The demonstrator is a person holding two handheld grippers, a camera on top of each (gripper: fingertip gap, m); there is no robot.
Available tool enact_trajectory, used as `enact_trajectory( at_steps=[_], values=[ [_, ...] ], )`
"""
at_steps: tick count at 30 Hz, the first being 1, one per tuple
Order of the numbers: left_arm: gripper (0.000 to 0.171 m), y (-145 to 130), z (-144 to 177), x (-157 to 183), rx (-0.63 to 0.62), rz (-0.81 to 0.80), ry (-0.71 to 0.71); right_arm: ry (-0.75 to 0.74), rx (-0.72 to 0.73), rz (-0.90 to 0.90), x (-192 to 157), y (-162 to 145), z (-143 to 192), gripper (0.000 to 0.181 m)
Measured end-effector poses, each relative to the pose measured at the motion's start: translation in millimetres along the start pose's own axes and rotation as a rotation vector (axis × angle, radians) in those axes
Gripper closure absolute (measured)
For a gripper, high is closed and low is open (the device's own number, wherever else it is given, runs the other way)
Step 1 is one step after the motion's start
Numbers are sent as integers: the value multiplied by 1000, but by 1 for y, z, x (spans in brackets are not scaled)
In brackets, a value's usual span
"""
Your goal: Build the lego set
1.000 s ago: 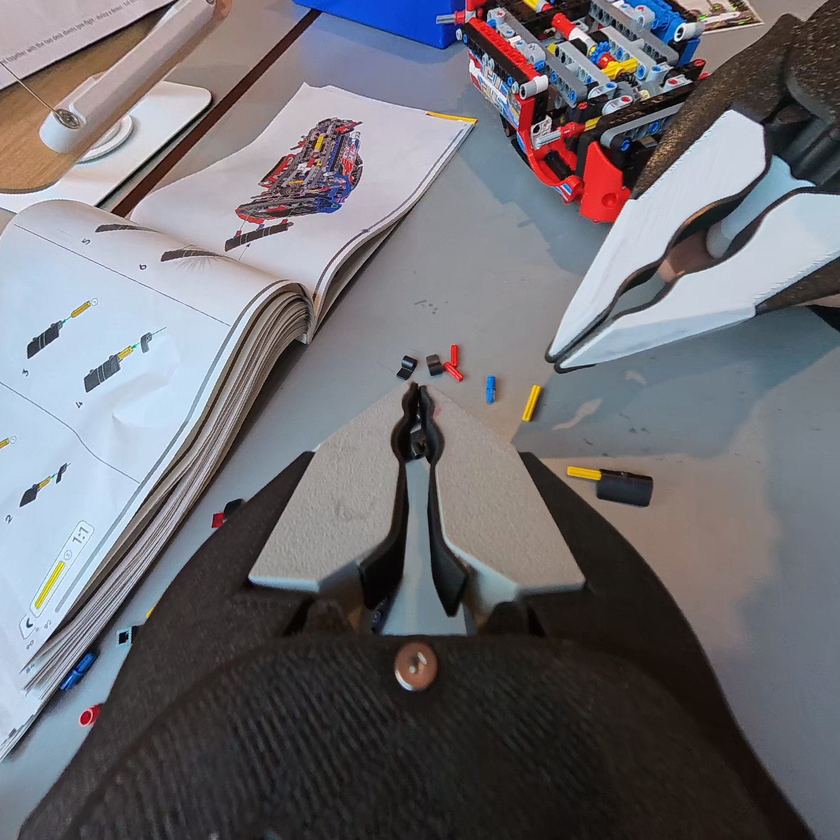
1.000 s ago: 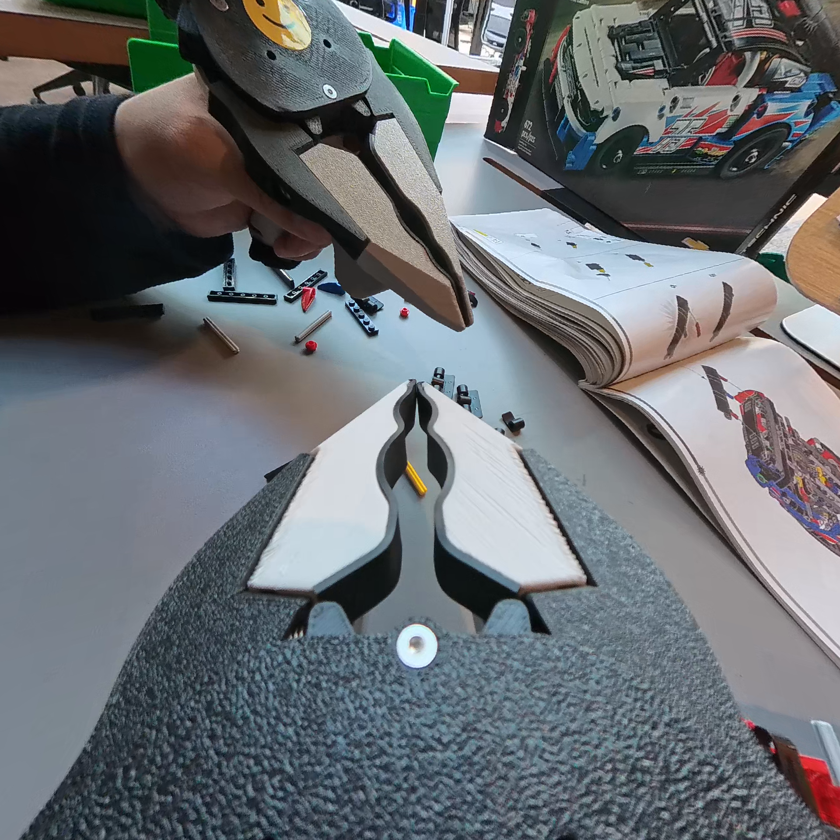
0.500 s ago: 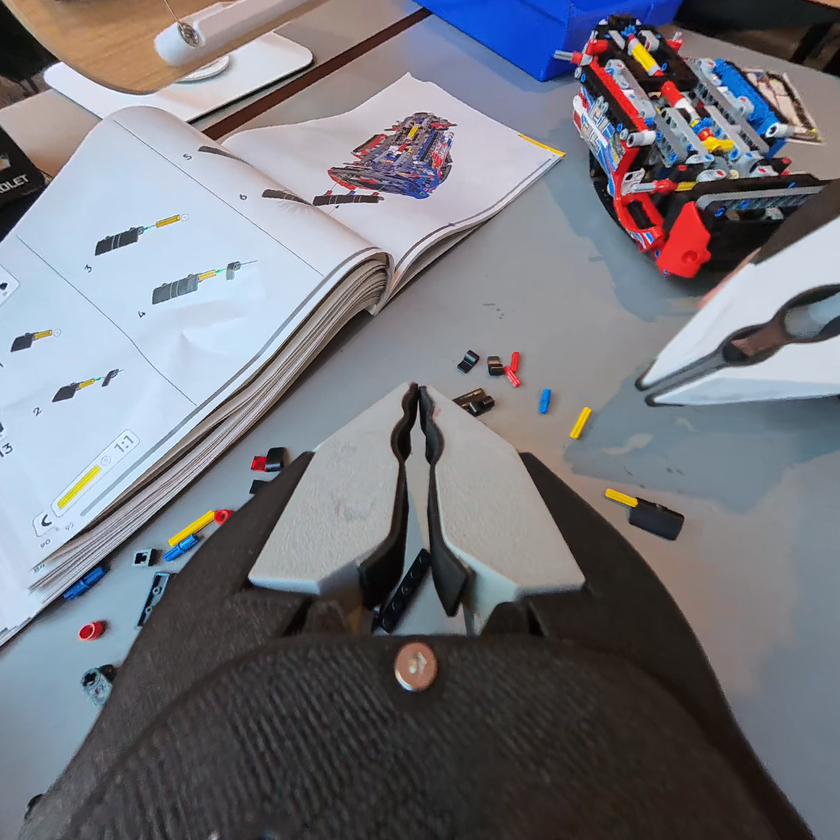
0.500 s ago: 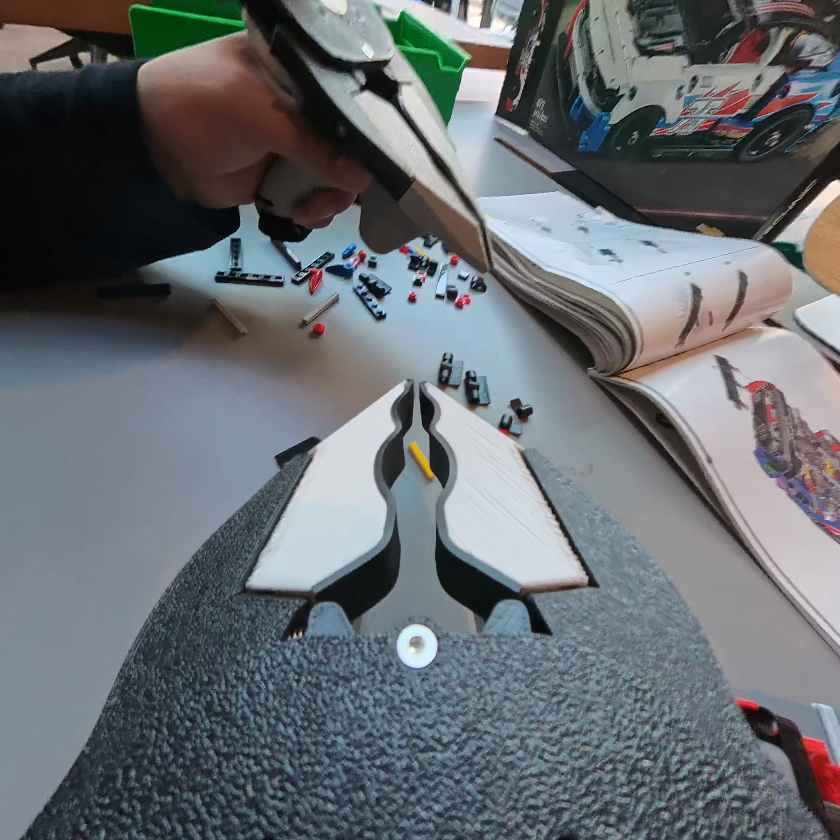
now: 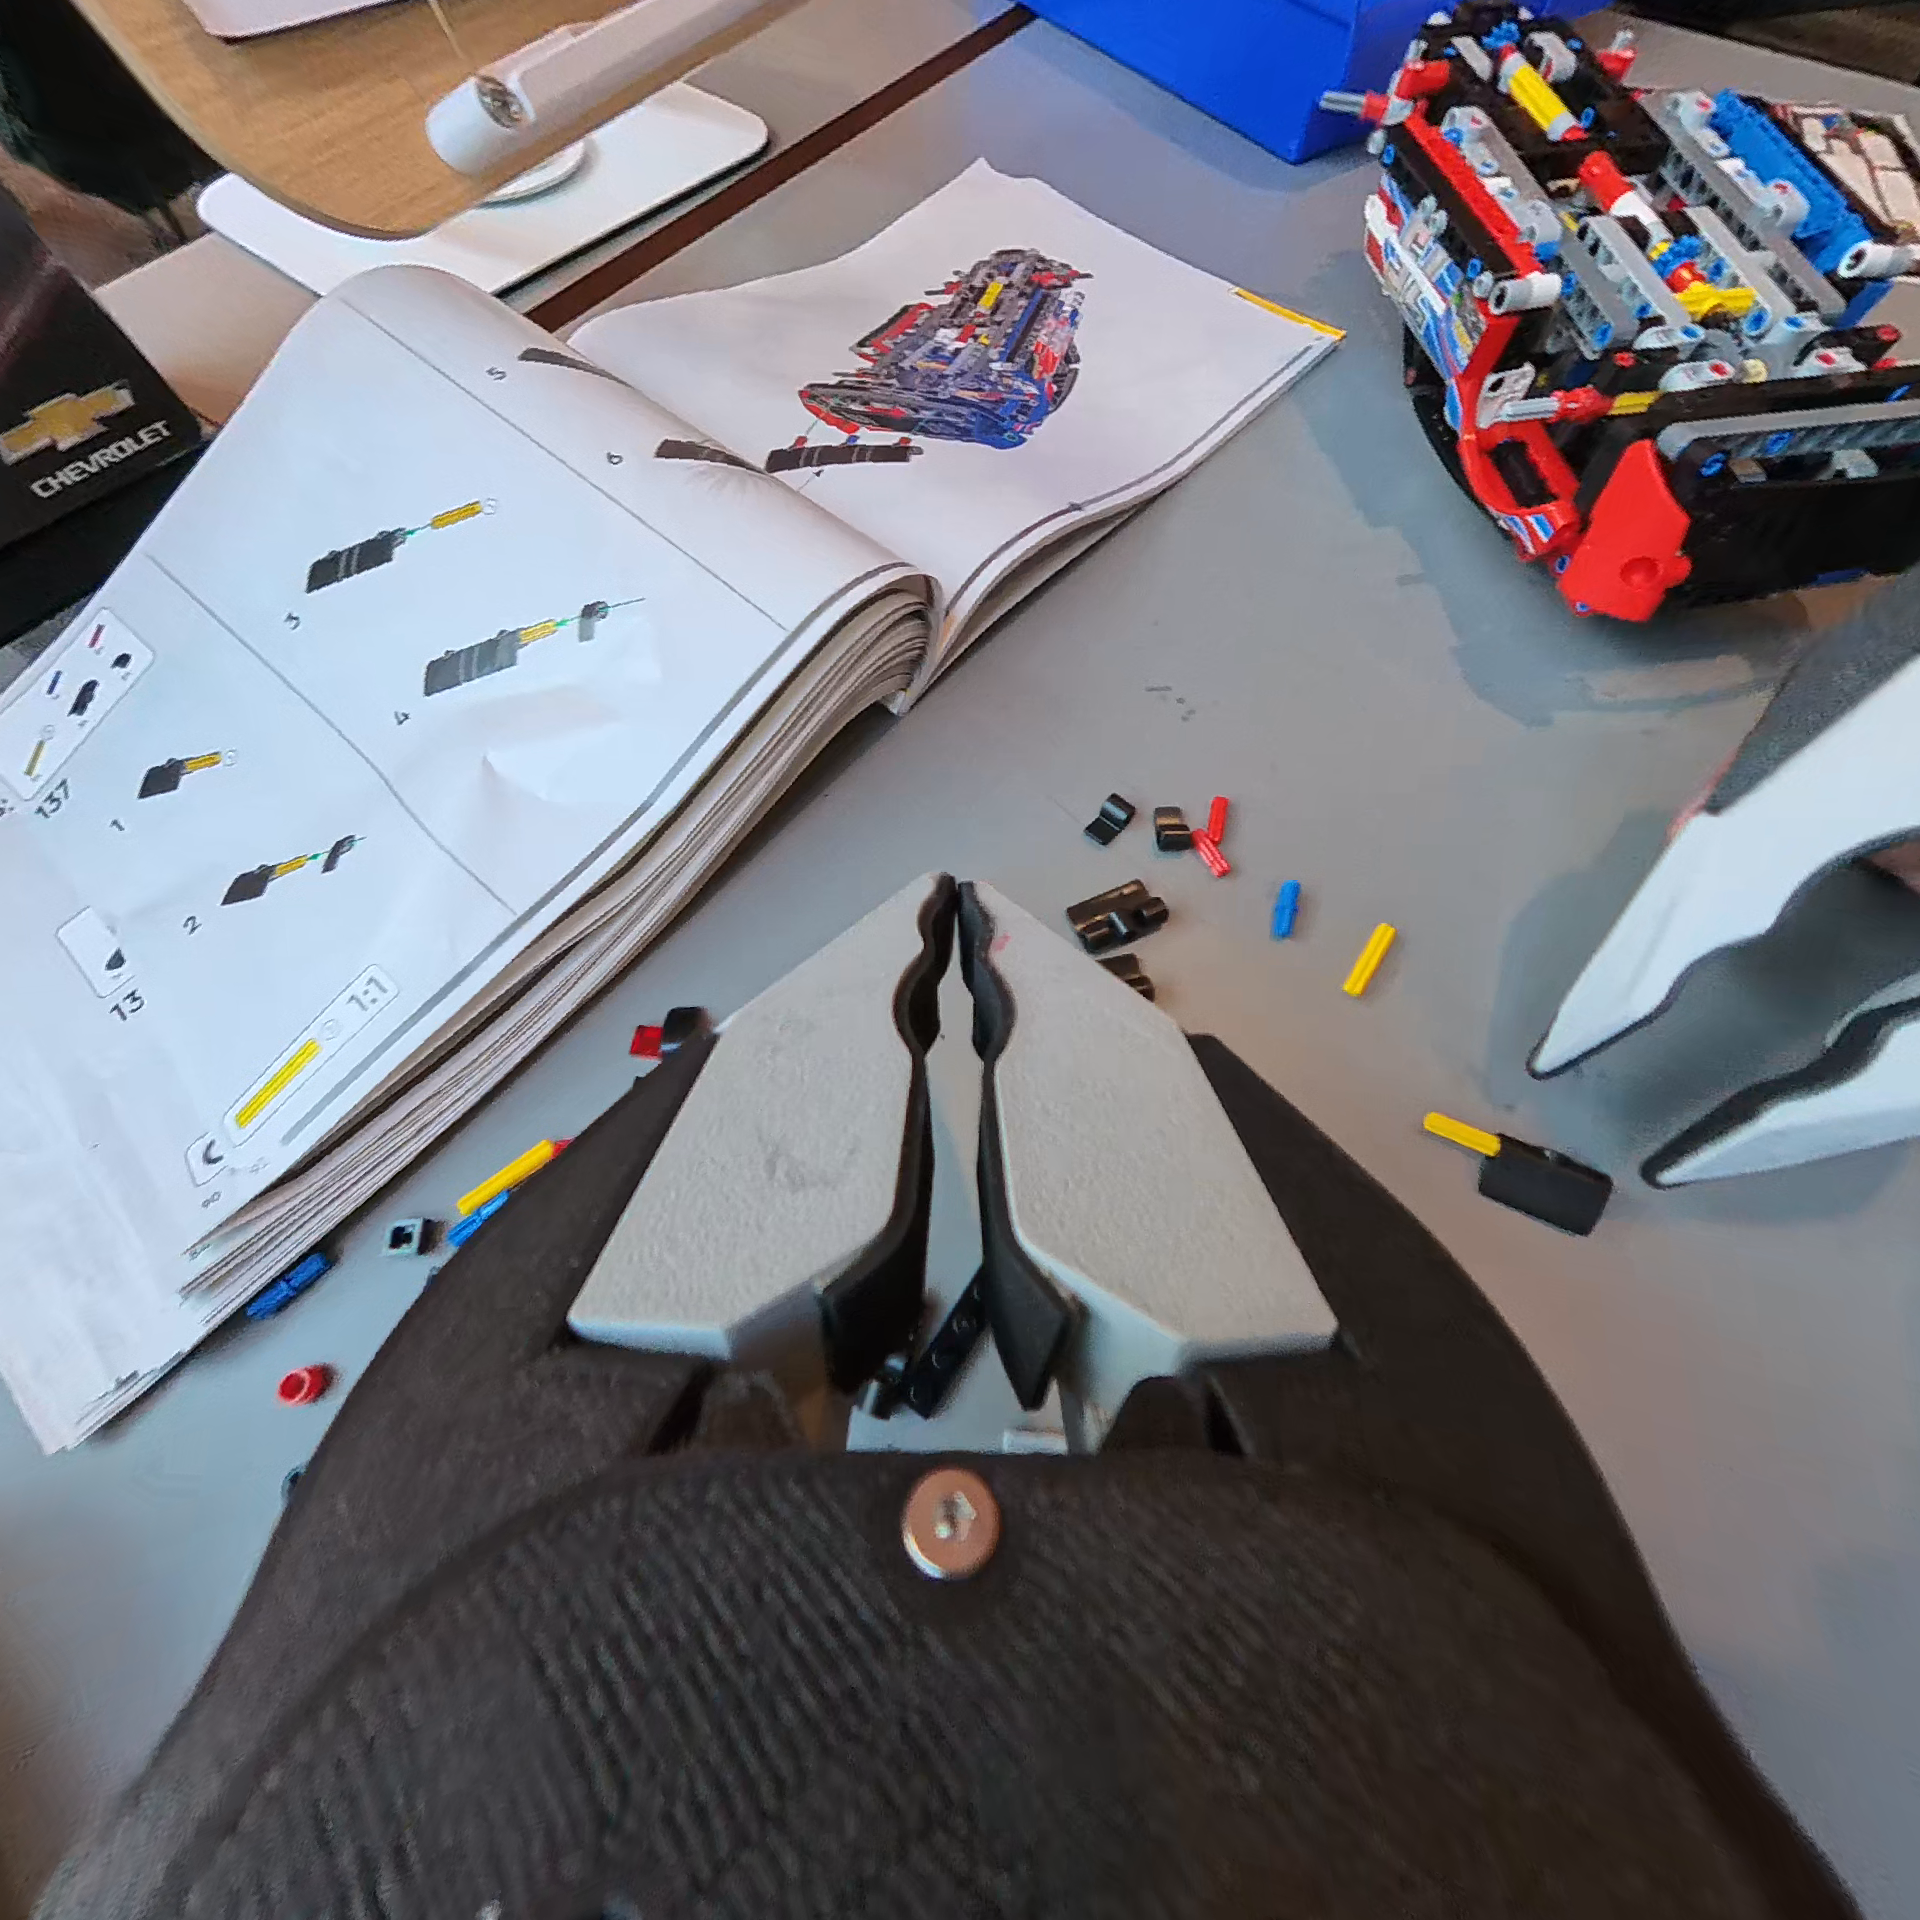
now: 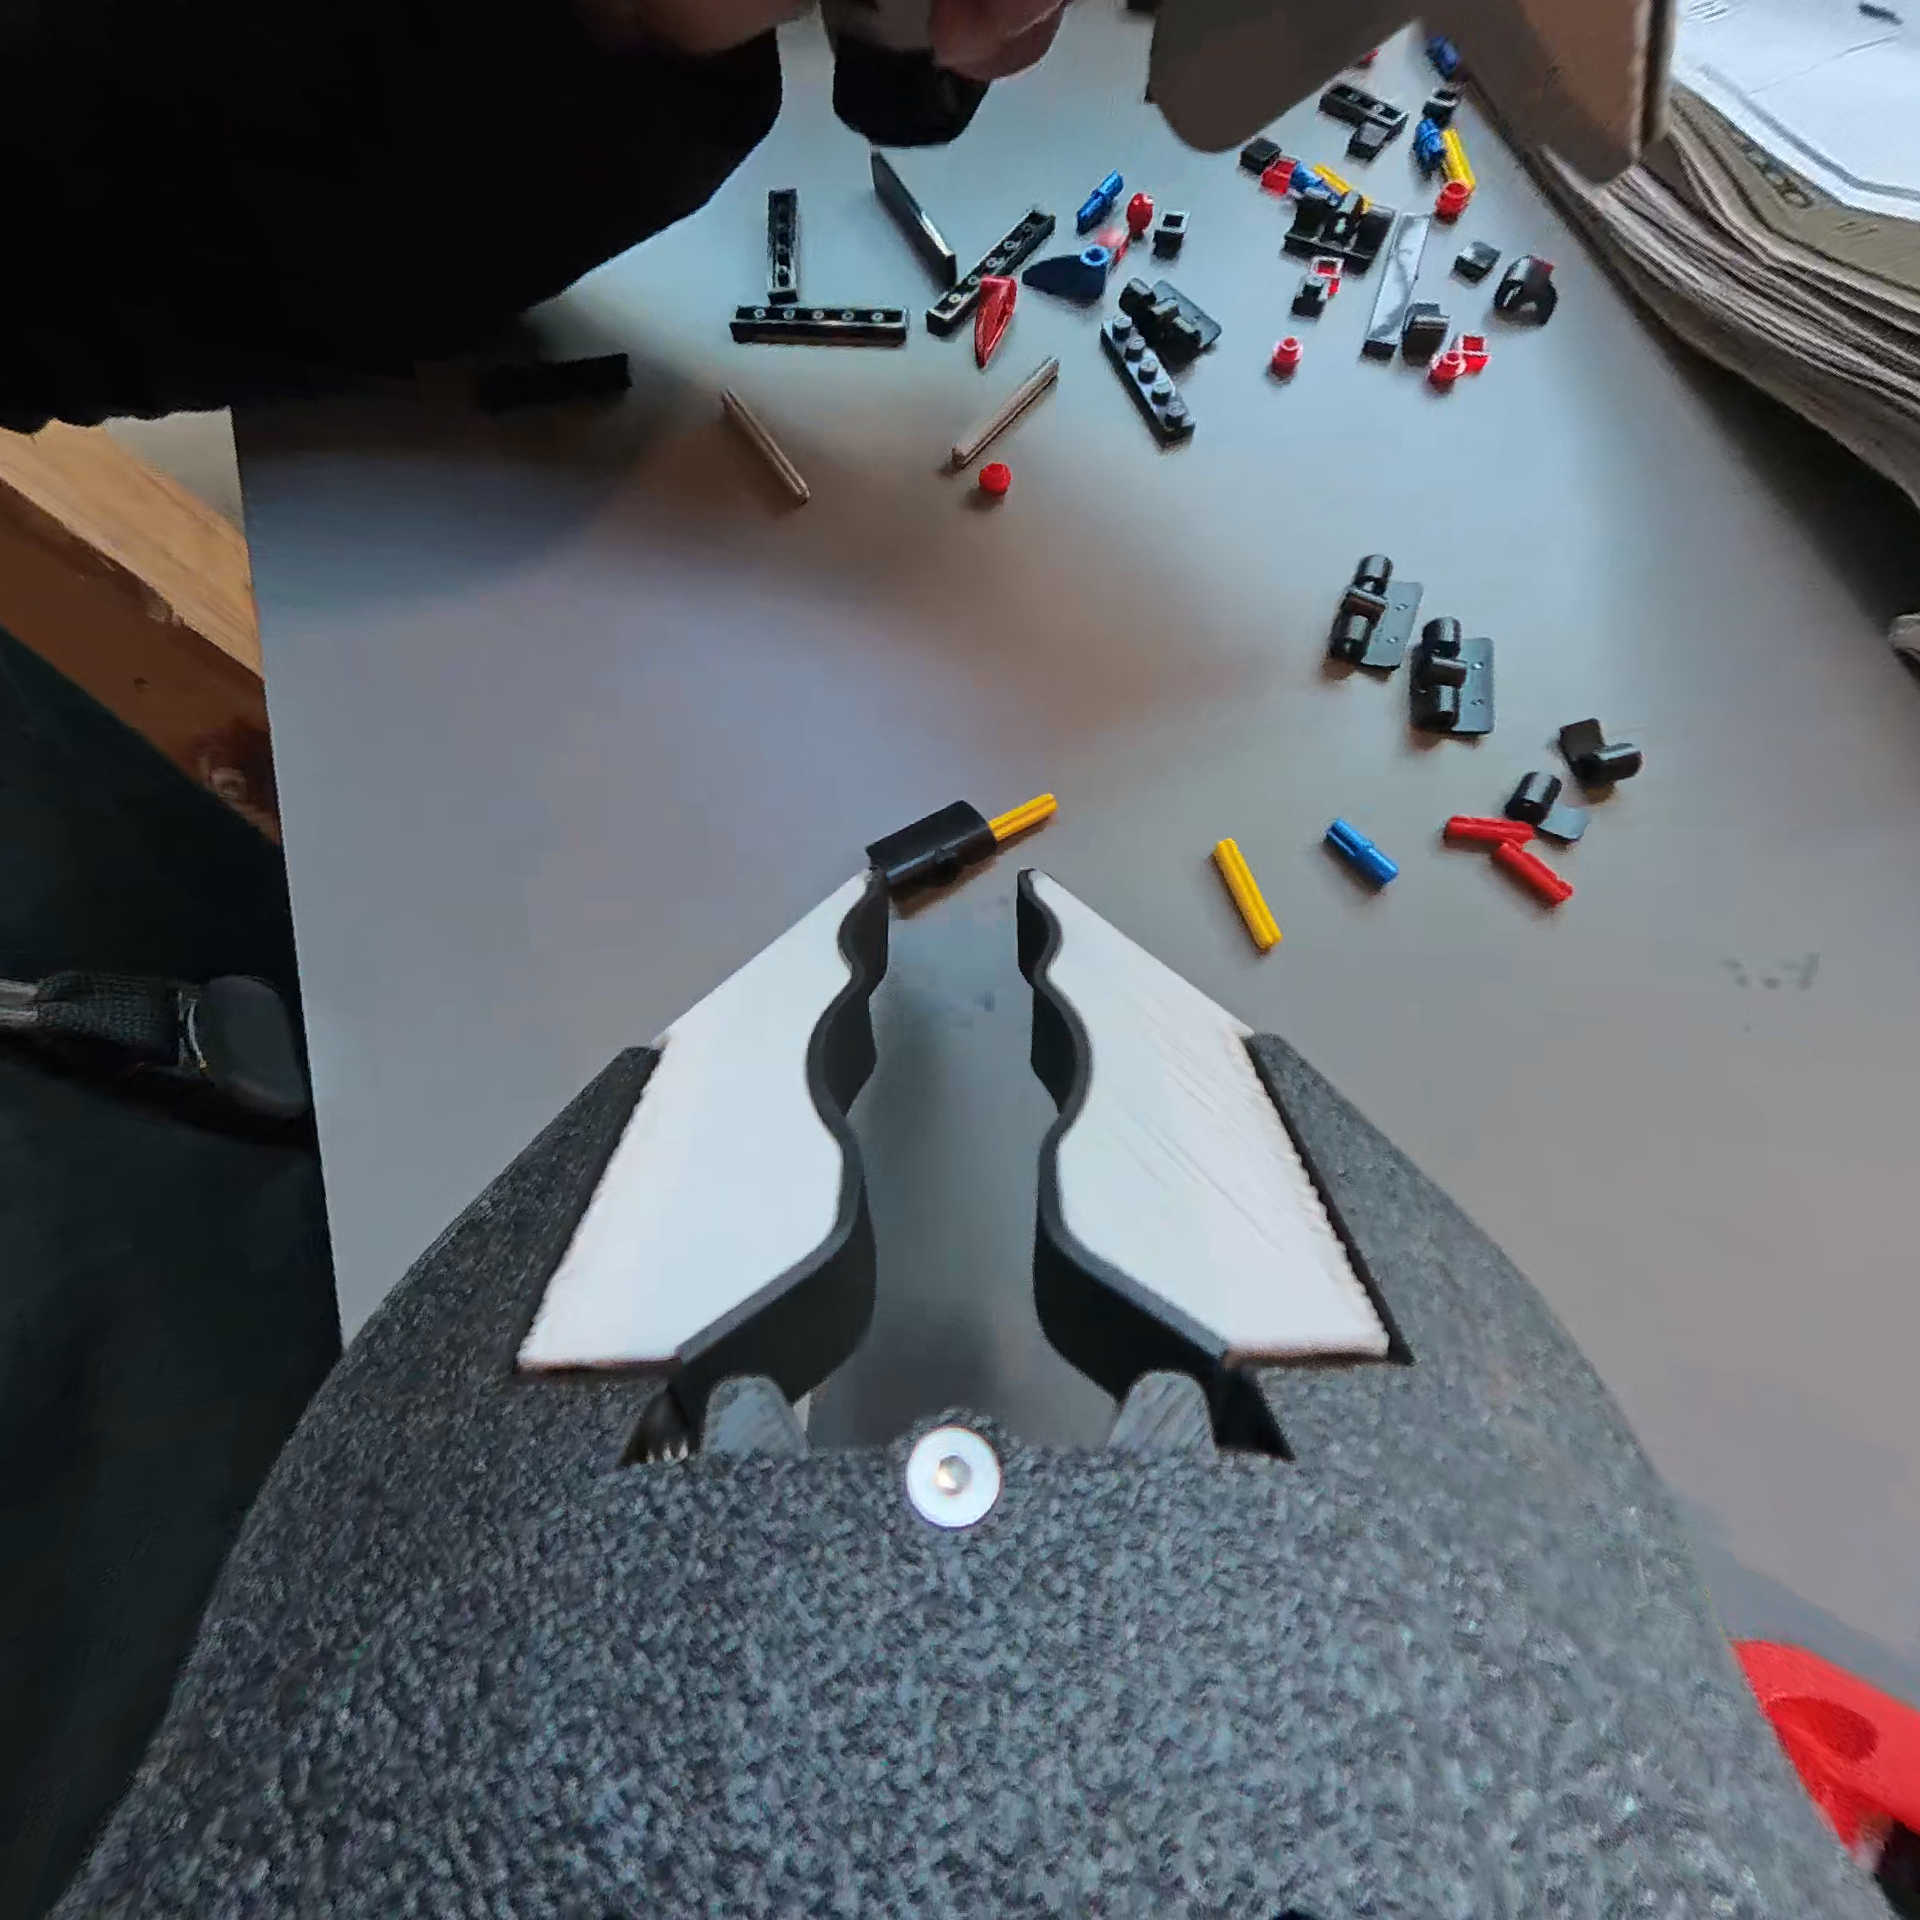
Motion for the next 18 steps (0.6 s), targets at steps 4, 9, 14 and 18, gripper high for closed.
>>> enact_trajectory(
  at_steps=[4, 9, 14, 18],
  values=[
    [171, -1, 3, -10, -1, 36, 26, 13, -55, 24, -3, -1, -7, 158],
    [171, -2, 13, -31, 3, 81, 101, 38, -66, 29, -7, 0, -12, 162],
    [171, -2, 21, -44, 23, 134, 115, 99, -63, 52, -20, 5, -19, 166],
    [171, -2, 18, -39, 11, 117, 98, 80, -41, 70, -18, 7, -17, 167]
  ],
)
Point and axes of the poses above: each gripper's, where its closed fingertips meet, z back along the fingers, y out of its top, x = y × z across the jaws, the point moved 7 cm from there along z, back along the fingers, and after that the axes turned 7 degrees about y, right-handed, at the moved point
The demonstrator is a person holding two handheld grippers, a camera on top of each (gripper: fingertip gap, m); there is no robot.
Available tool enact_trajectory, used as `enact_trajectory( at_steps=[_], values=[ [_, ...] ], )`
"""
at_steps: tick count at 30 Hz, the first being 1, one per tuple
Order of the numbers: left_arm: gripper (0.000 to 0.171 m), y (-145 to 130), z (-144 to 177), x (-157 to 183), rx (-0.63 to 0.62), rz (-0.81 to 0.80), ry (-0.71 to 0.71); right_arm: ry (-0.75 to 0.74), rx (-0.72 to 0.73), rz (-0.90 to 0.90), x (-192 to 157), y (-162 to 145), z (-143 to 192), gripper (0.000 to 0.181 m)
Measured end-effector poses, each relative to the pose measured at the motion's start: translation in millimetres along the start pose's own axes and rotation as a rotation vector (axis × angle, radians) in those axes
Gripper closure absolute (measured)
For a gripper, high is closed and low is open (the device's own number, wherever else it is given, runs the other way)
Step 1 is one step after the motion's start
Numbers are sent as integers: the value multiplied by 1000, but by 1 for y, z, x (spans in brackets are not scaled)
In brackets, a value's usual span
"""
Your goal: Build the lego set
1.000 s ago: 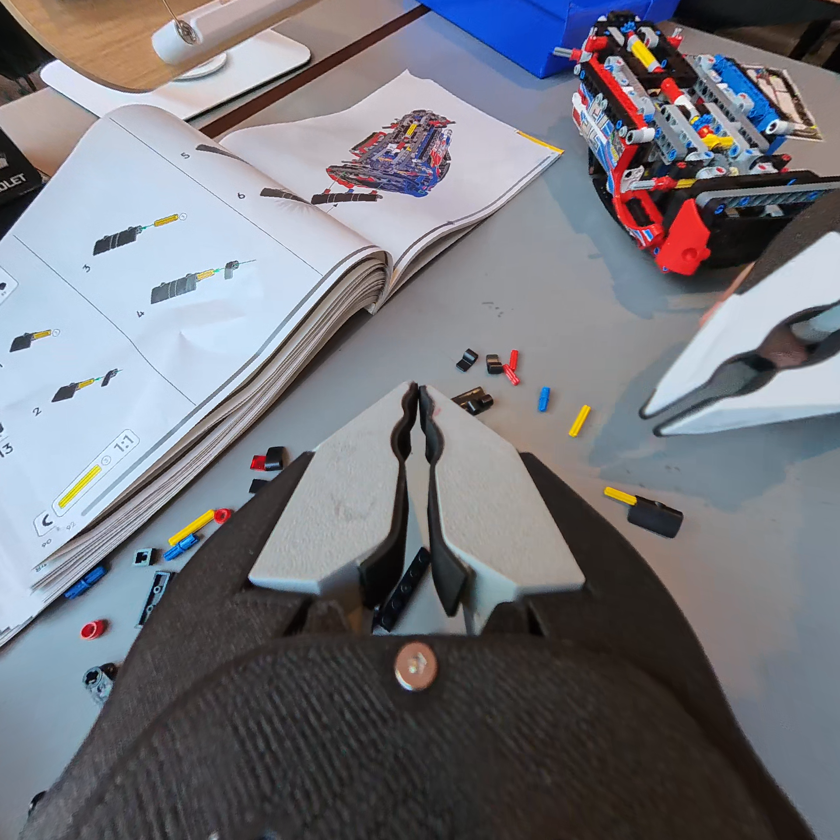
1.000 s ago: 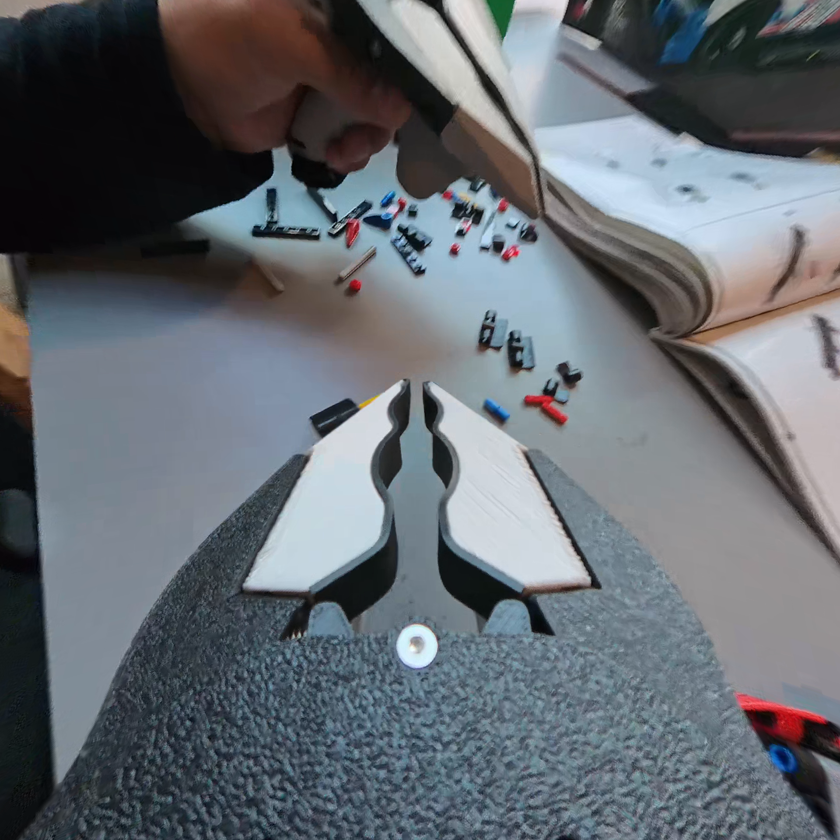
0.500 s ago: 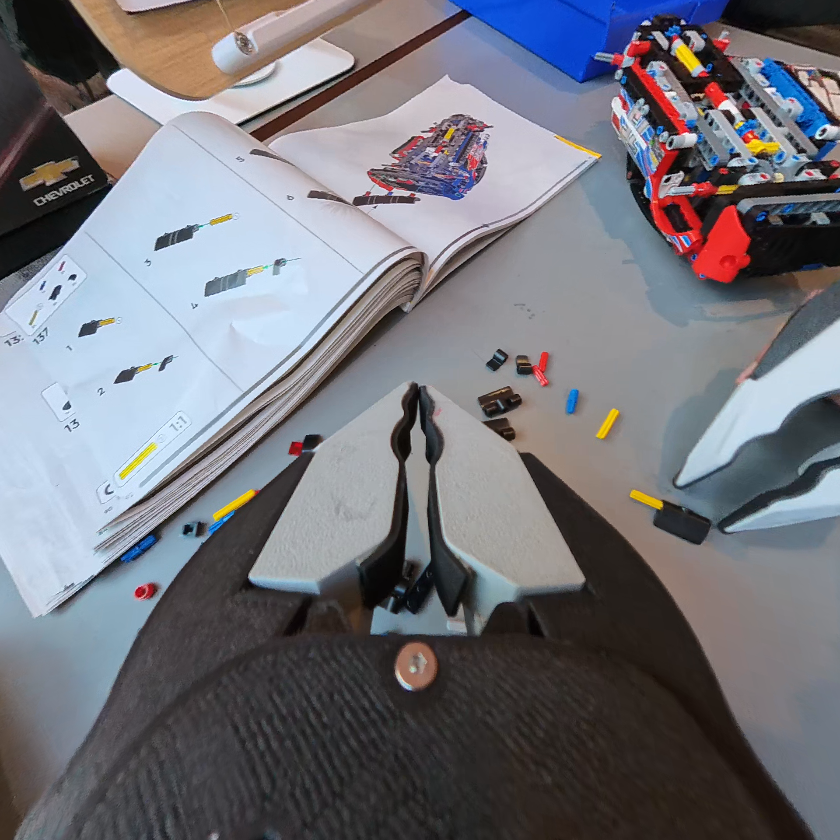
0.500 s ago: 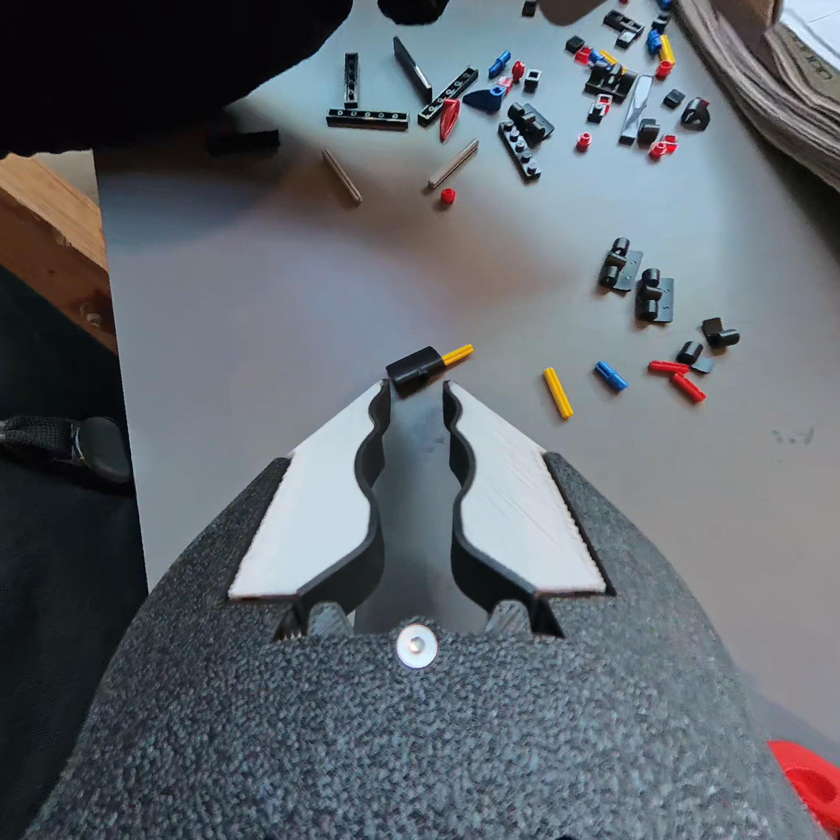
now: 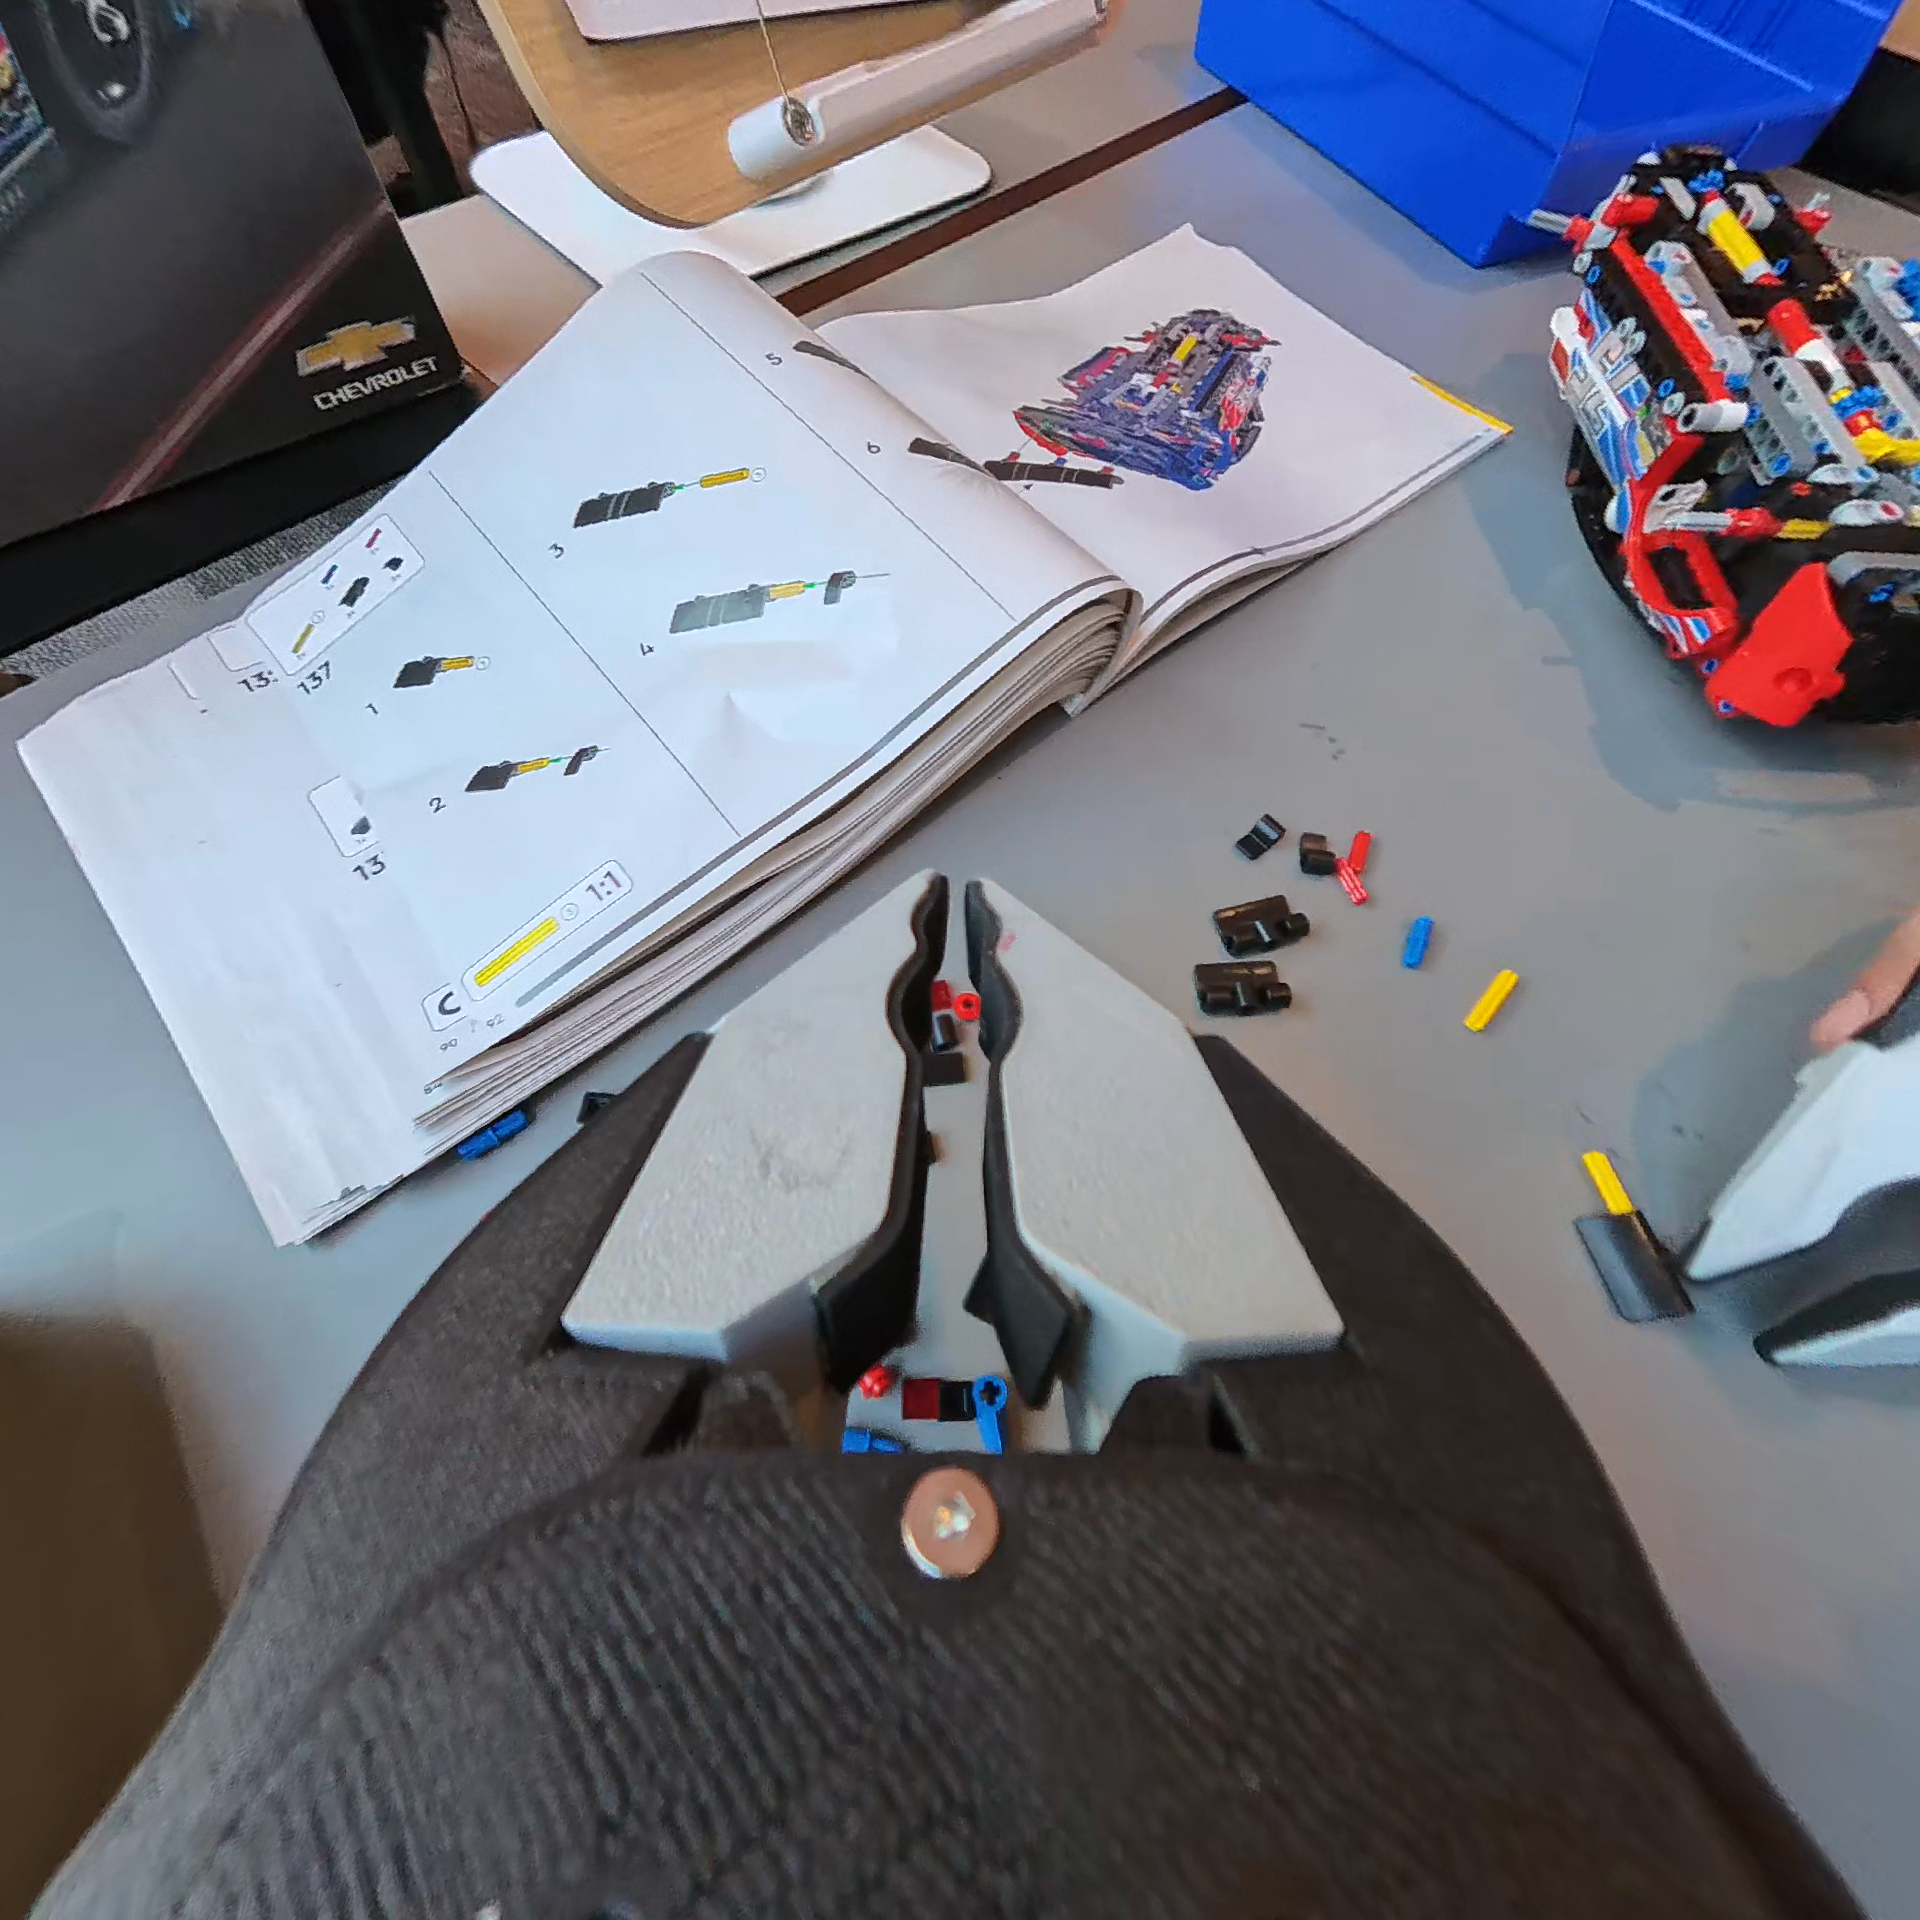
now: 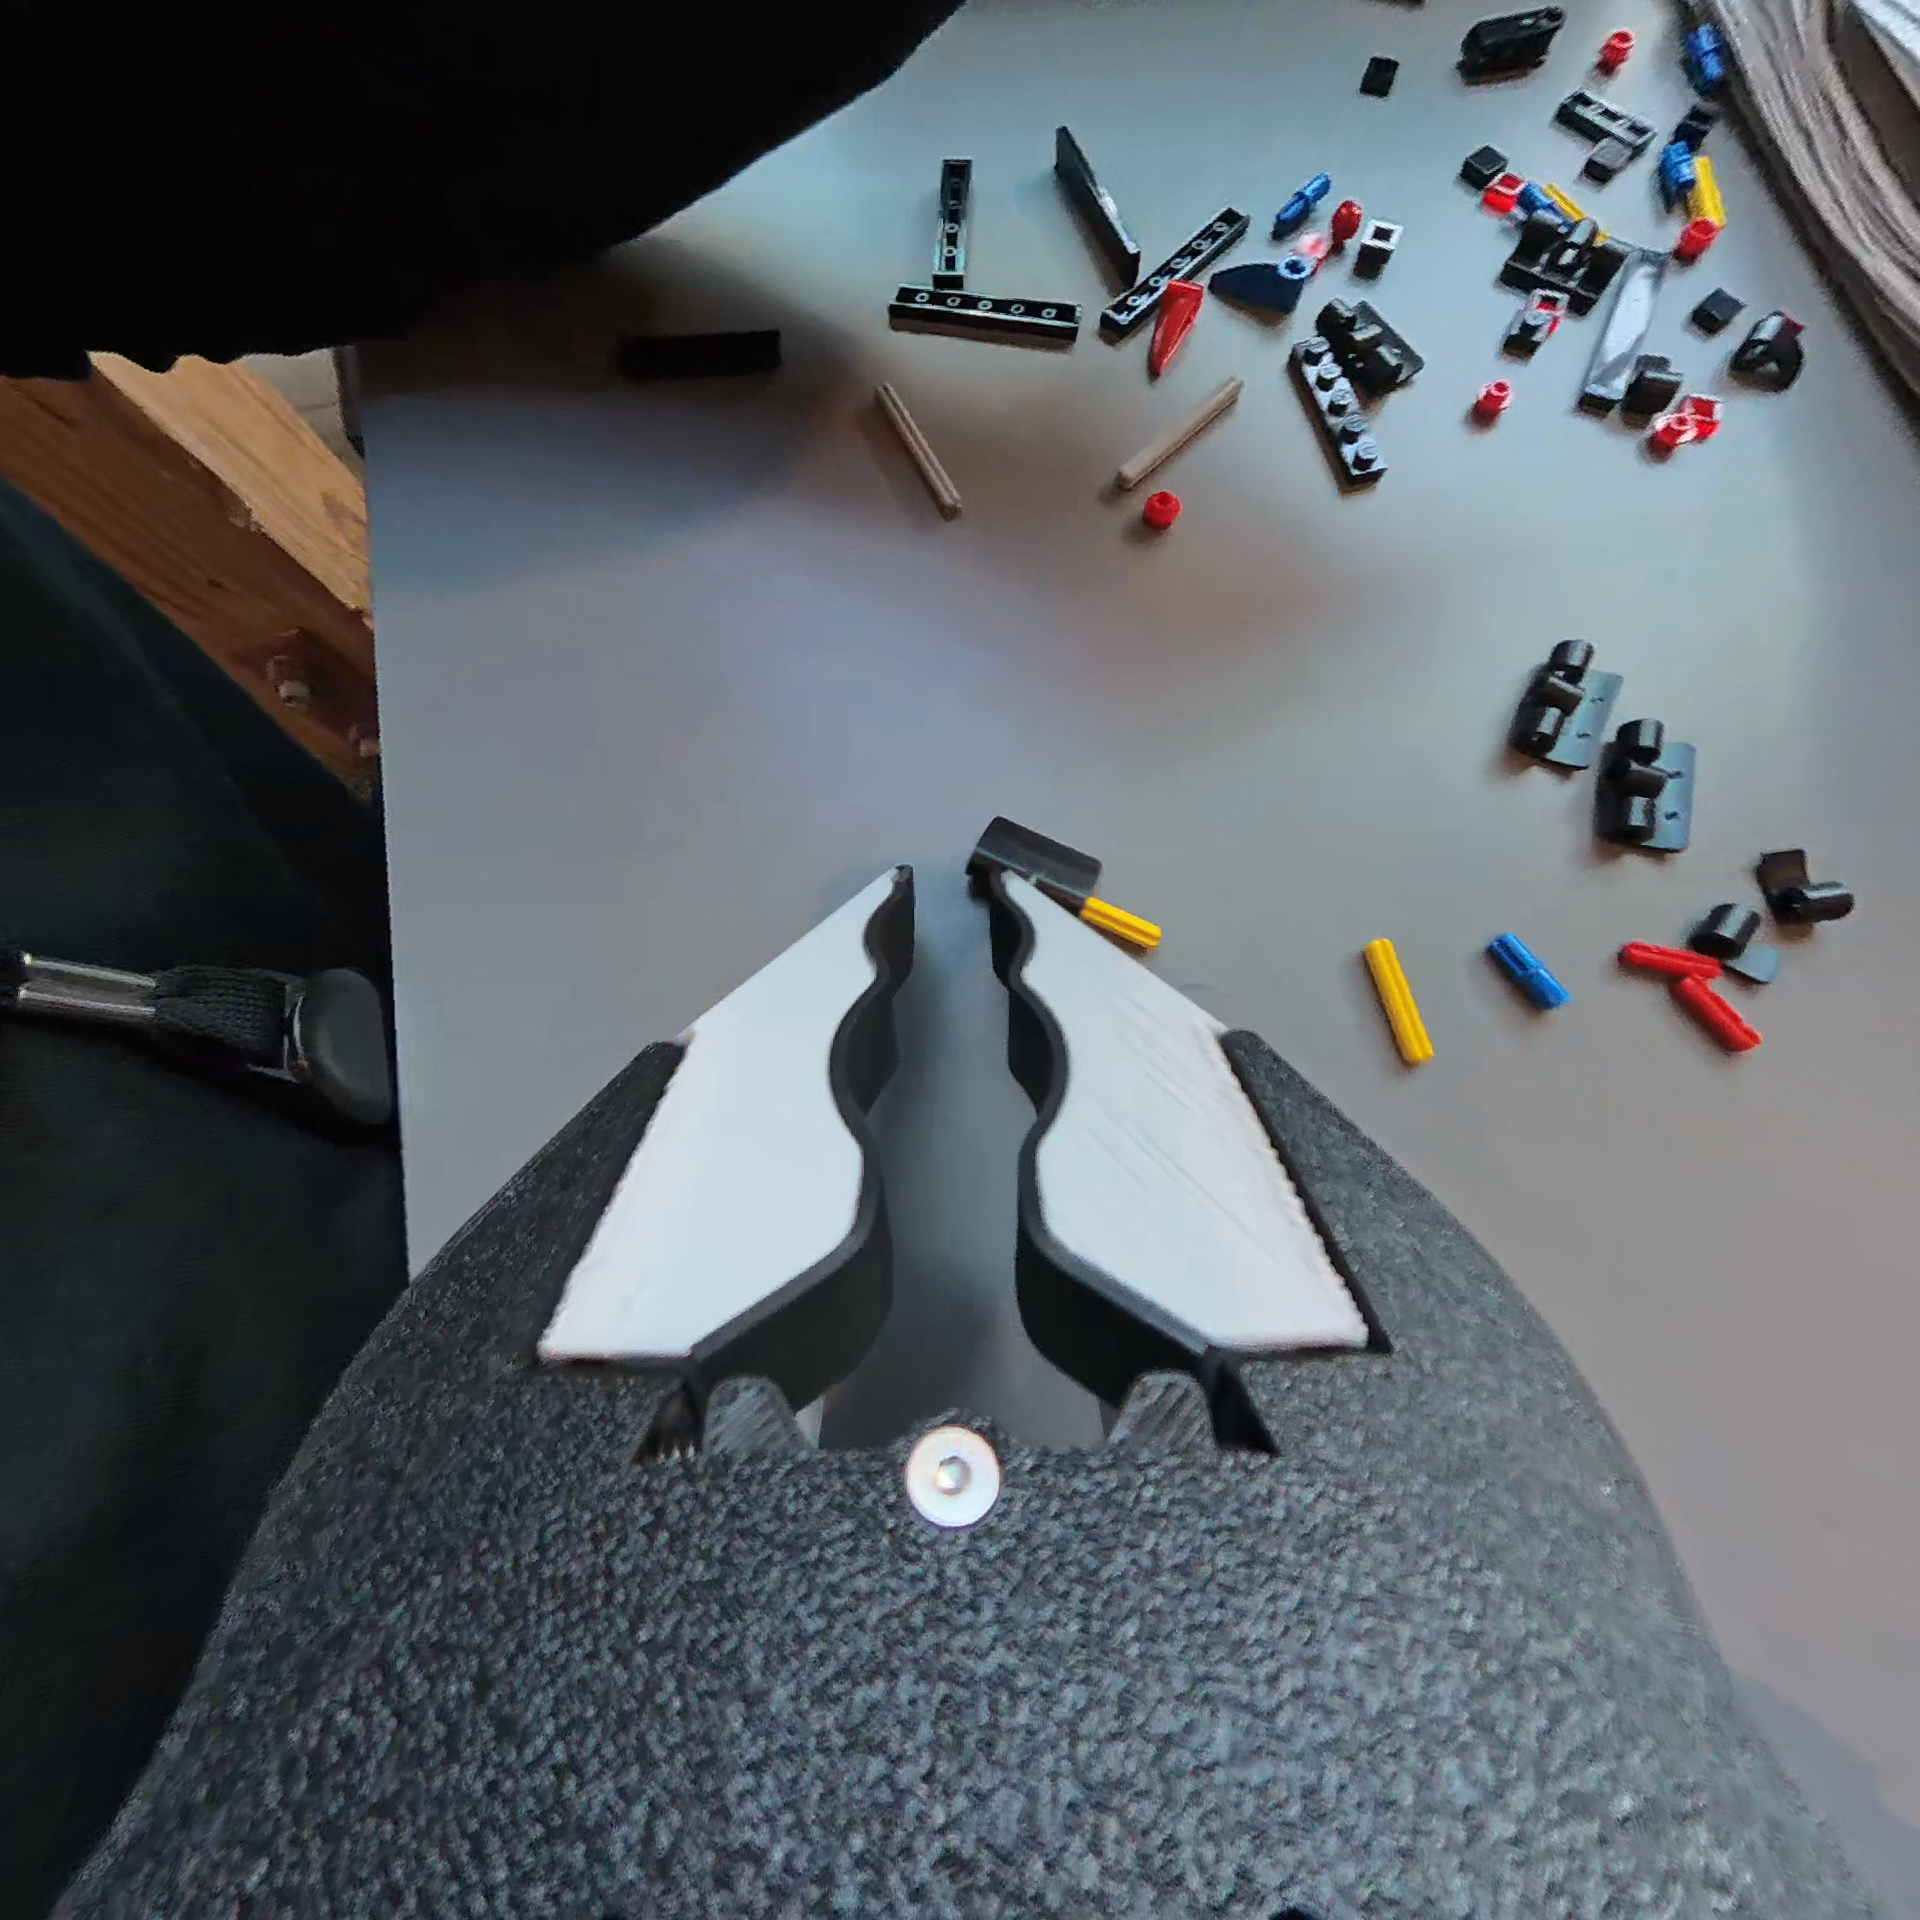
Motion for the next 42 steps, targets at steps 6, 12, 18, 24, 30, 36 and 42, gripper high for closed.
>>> enact_trajectory(
  at_steps=[6, 12, 18, 24, 30, 36, 42],
  values=[
    [171, -2, -3, 6, -16, -32, -11, -73, 36, -29, 17, -4, 13, 165],
    [171, -1, -3, 9, -13, -26, -30, -68, -2, 14, 19, -7, 13, 158],
    [170, -2, -5, 13, -25, -46, -49, -52, -17, 48, 18, -2, 11, 157],
    [168, -4, -7, 29, -51, -114, -144, -78, -65, 120, 23, -1, 6, 148],
    [164, -20, -11, 48, -174, -264, -235, -41, -75, 107, 24, -3, 3, 146],
    [171, -43, -1, 91, -322, -418, -515, -151, -69, 64, 26, -8, 10, 146],
    [171, -65, 4, 131, -439, -547, -692, -187, -55, 0, 23, -13, 20, 170]
  ],
)
Point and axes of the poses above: each gripper's, where its closed fingertips meet, z back along the fingers, y out of its top, x = y × z across the jaws, the point moved 7 cm from there along z, back along the fingers, and after that the axes turned 7 degrees about y, right-handed, at the moved point
